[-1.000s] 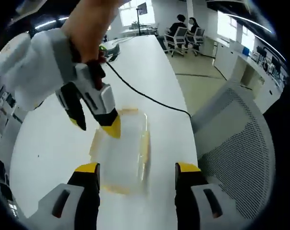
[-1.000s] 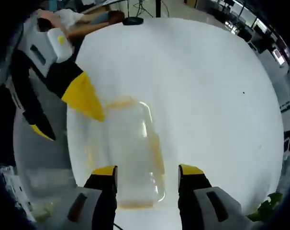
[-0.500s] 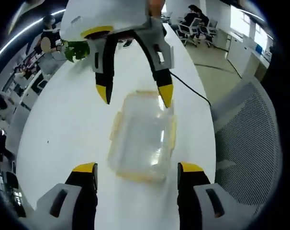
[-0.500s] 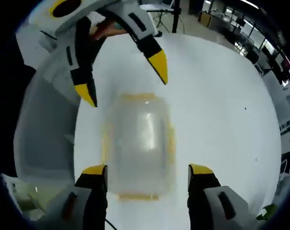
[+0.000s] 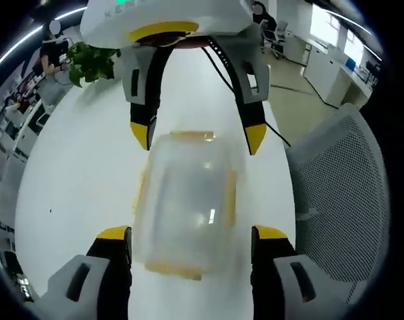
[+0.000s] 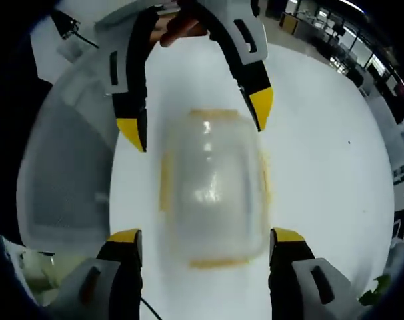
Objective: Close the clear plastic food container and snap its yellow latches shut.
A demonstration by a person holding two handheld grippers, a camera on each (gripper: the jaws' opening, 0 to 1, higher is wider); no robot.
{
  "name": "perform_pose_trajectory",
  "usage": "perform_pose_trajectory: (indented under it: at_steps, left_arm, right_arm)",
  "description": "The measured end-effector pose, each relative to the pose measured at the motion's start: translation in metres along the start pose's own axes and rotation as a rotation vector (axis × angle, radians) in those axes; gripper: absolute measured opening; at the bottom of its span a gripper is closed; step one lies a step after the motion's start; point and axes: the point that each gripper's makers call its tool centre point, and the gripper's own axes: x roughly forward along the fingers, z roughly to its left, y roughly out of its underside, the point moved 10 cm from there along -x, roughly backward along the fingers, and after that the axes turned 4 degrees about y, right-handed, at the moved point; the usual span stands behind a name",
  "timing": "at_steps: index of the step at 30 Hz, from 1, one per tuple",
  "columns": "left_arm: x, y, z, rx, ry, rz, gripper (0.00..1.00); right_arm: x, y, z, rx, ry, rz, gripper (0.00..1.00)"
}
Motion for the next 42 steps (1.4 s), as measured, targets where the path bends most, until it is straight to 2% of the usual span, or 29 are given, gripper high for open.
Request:
perform_pose_trajectory:
  at_steps: [4, 10, 13, 18, 20, 26, 36, 42]
  left_arm:
    - [0.002, 0.002, -0.001, 0.028, 0.013, 0.022, 0.74]
    - [0.005, 0.008, 0.001, 0.018, 0.003, 0.063, 0.77]
    - [0.009, 0.011, 0.003, 0.066, 0.003, 0.096, 0.79]
    - [0.013, 0.012, 0.003, 0.067, 0.015, 0.098, 0.82]
    - [0.016, 0.012, 0.002, 0.094, 0.014, 0.112, 0.83]
    - [0.019, 0.012, 0.003, 0.102, 0.017, 0.118, 0.84]
    - [0.027, 0.01, 0.007, 0.119, 0.016, 0.12, 0.87]
    - [0.038, 0.011, 0.009, 0.149, 0.006, 0.163, 0.88]
  right_arm:
    - [0.0, 0.0, 0.003, 0.015, 0.003, 0.011, 0.8]
    - [0.001, -0.002, 0.003, 0.001, -0.003, 0.022, 0.83]
    - [0.003, -0.003, 0.004, -0.019, 0.0, 0.024, 0.86]
    - [0.01, -0.002, 0.004, -0.034, 0.002, 0.044, 0.88]
    - [0.012, 0.0, 0.005, -0.032, 0.001, 0.054, 0.88]
    - [0.012, -0.002, -0.002, -0.059, 0.039, 0.051, 0.88]
    - [0.02, -0.001, -0.005, -0.053, 0.034, 0.045, 0.9]
    - [0.029, 0.006, -0.005, -0.056, 0.052, 0.059, 0.89]
